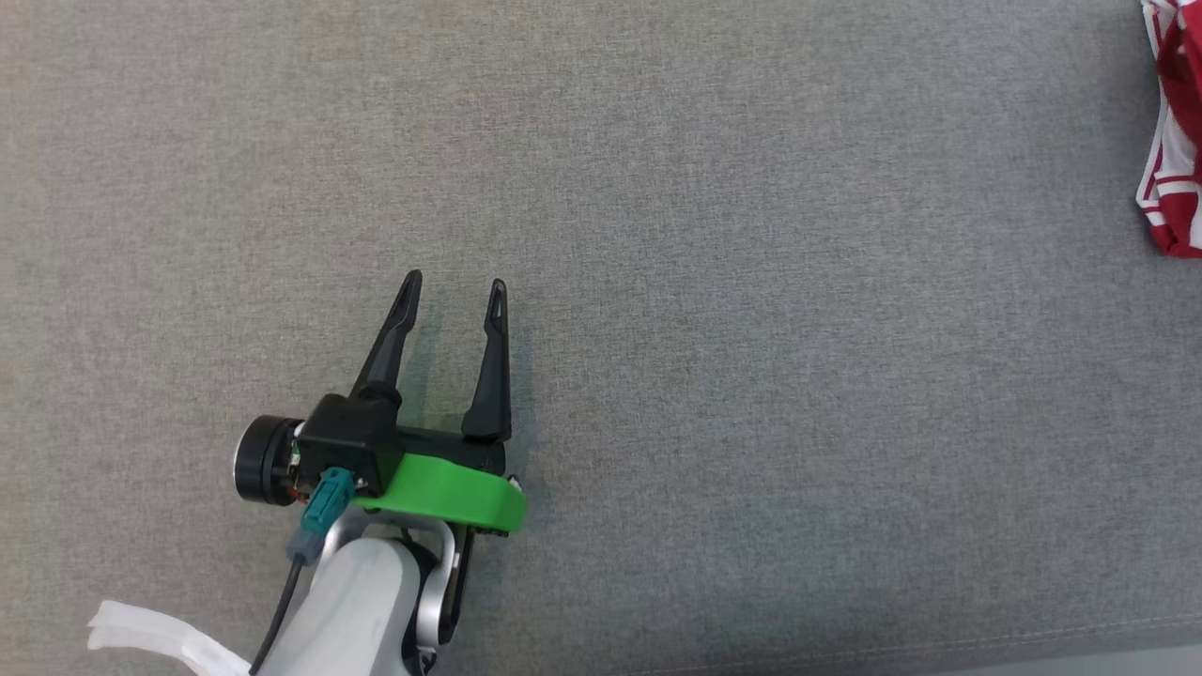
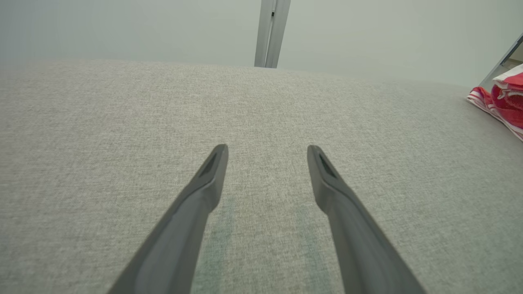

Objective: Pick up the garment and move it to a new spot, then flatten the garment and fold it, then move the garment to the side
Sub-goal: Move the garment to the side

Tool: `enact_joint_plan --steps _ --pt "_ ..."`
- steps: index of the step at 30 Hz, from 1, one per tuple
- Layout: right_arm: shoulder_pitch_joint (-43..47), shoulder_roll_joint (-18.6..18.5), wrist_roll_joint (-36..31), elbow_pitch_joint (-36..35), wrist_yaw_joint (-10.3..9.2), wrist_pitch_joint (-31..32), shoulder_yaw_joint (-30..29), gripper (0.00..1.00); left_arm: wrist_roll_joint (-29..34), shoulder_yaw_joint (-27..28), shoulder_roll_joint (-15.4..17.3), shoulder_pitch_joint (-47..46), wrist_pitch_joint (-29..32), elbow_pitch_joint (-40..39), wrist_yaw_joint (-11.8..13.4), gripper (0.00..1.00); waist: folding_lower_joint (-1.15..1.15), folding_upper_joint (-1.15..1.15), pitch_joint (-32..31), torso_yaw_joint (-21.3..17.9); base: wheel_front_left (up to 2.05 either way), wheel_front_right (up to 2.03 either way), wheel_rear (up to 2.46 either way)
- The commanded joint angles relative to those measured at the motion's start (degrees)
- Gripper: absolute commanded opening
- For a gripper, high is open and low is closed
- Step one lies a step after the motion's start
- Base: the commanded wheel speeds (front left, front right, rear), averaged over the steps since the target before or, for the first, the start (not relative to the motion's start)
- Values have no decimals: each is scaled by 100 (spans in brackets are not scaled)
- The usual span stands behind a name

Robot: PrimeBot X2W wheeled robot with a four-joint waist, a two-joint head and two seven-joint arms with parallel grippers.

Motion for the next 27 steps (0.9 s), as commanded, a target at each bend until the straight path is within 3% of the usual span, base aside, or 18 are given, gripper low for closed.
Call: enact_joint_plan --steps 1,12,27 --pt "-52 151 -41 149 -12 -62 -43 100 13 -7 53 -115 15 -4 25 100 0 0 6 -33 0 0 0" --pt "-501 781 -556 852 -12 -903 -550 100 -86 59 143 -173 66 64 31 100 0 0 -226 -211 0 0 0" --pt "120 2433 -464 353 -12 -1877 -433 100 -570 613 86 -373 -196 1112 -61 100 0 0 -1565 -183 0 0 0"
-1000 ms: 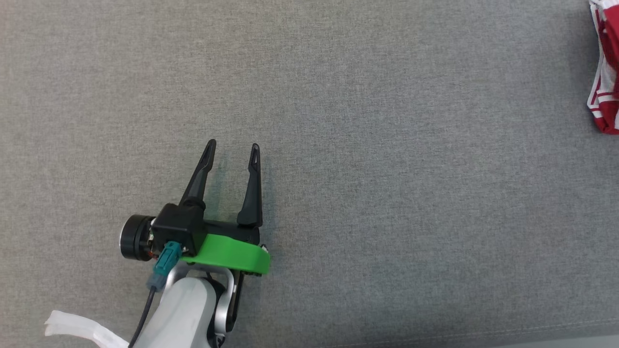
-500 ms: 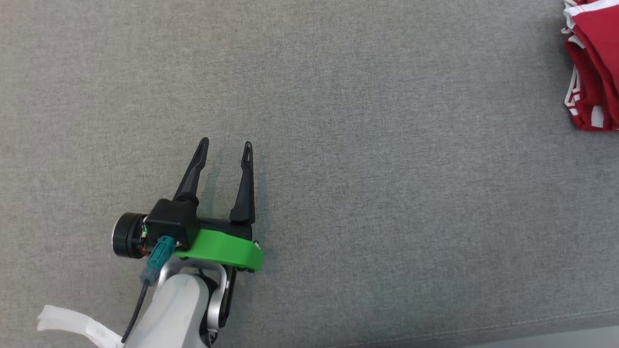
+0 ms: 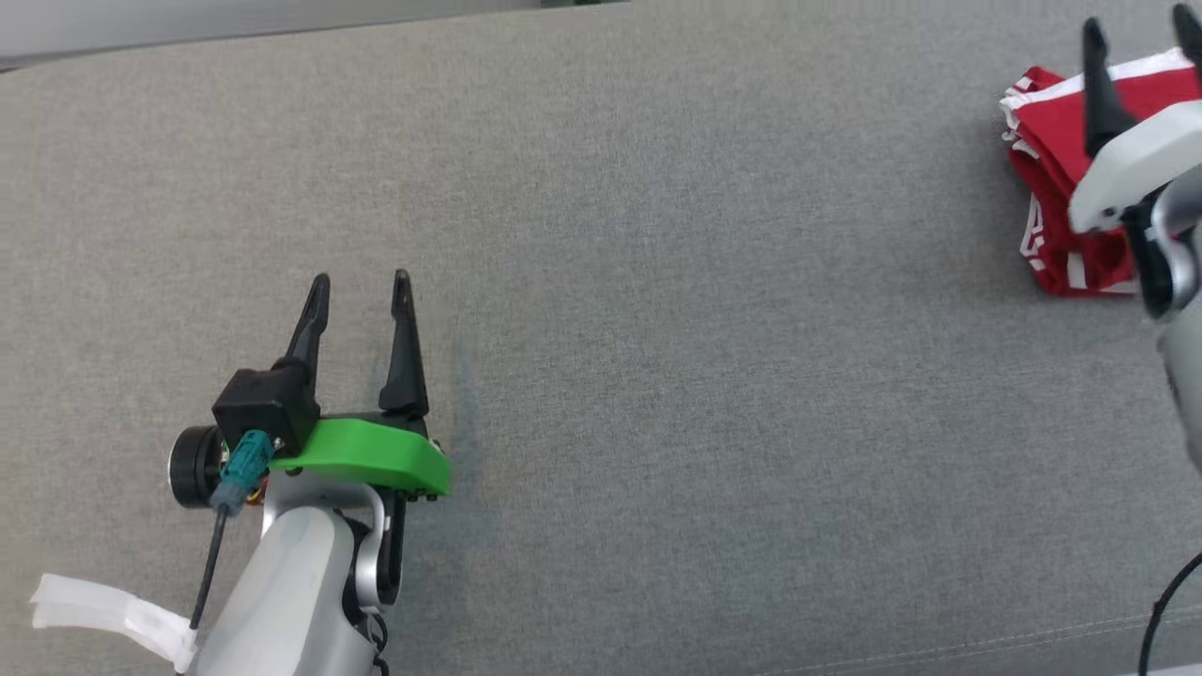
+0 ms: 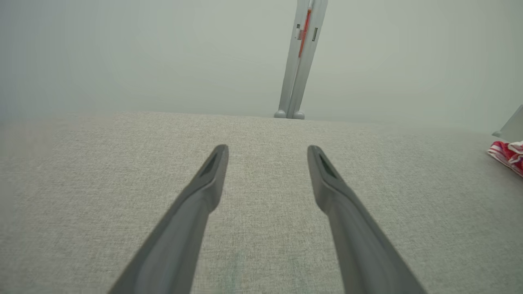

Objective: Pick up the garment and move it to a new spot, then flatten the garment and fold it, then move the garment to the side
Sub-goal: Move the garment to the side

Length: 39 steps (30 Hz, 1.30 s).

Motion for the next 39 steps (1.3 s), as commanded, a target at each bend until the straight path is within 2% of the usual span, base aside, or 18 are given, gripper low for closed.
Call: enact_joint_plan --steps 1,10,13,19,24,29,39 --pt "229 143 73 -57 -12 -87 -24 100 -123 76 -54 53 -47 116 -33 100 0 0 -458 67 0 0 0" --pt "1379 1099 63 -834 -12 -335 -82 100 -262 244 -198 428 -99 683 -83 100 0 0 -1009 373 0 0 0" --pt "2035 1460 -76 -1302 -12 -374 -253 100 -237 310 -256 665 -98 657 -101 100 0 0 -1151 505 0 0 0" --pt "3110 1926 -453 -2114 -11 -407 -778 100 -149 366 -347 1098 -96 488 -118 100 0 0 -1350 659 0 0 0" --pt "3870 2074 -605 -2692 -12 -375 -996 100 -50 387 -381 1390 -96 316 -85 100 0 0 -1469 655 0 0 0" --pt "4415 2090 -335 -3154 -11 -301 -757 100 35 400 -388 1590 -96 161 -52 100 0 0 -1582 586 0 0 0" --pt "4902 2086 -238 -3673 -11 -163 -640 100 92 381 -399 1666 -97 19 -48 100 0 0 -1622 485 0 0 0"
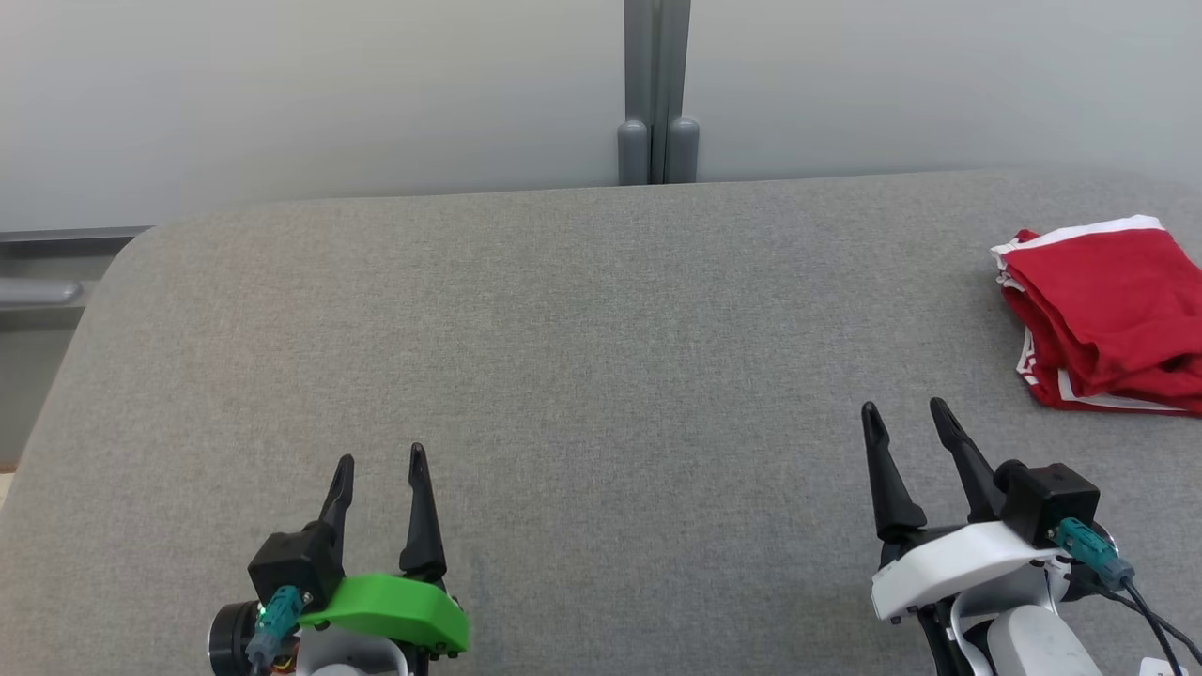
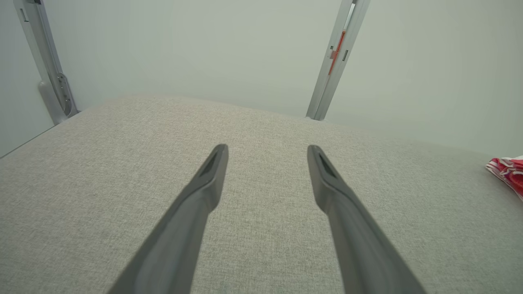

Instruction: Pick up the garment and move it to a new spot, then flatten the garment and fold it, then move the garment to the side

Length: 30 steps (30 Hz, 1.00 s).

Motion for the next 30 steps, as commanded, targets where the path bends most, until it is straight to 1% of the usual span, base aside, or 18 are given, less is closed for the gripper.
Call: enact_joint_plan --steps 1,6,30 --pt "91 -18 22 -75 -10 34 -11 100 8 5 17 81 -13 -27 14 100 0 0 -2 -13 0 0 0" --pt "168 -17 38 -184 -10 121 -47 100 10 -22 18 75 -13 -29 -26 100 0 0 -9 -19 0 0 0" --pt "253 -18 -46 -307 -10 230 -33 100 3 -53 74 86 -14 -14 17 100 0 0 -17 -20 0 0 0"
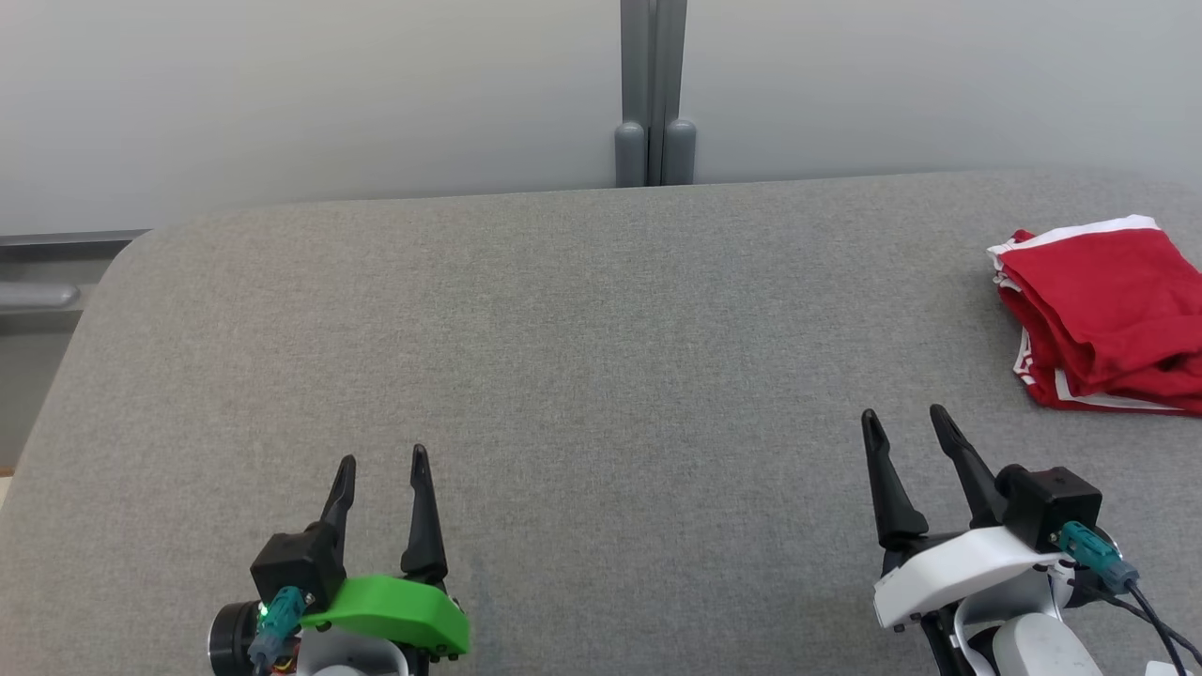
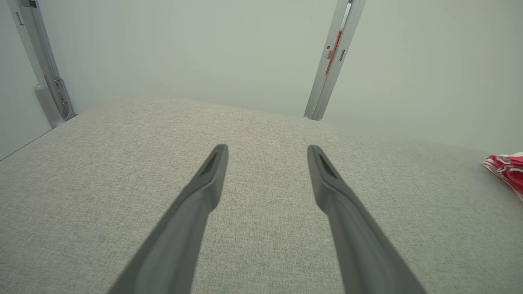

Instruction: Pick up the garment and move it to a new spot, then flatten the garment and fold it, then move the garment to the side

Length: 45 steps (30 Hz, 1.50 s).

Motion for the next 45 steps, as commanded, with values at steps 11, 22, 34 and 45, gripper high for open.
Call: enact_joint_plan --steps 11,22,34,45 --pt "109 17 148 157 1 20 16 0 -127 9 -6 58 58 185 -16 0 0 0 4 7 0 0 0" --pt "27 -43 1369 188 0 220 -79 0 -1159 335 -15 10 371 129 -237 0 0 0 8 1 0 0 0" --pt "-47 -84 2500 216 -1 415 -181 0 -2130 643 -24 -34 667 65 -447 0 0 0 13 -6 0 0 0" --pt "-109 -106 3390 238 -1 582 -273 0 -2904 890 -31 -74 904 16 -613 0 0 0 17 -11 0 0 0"
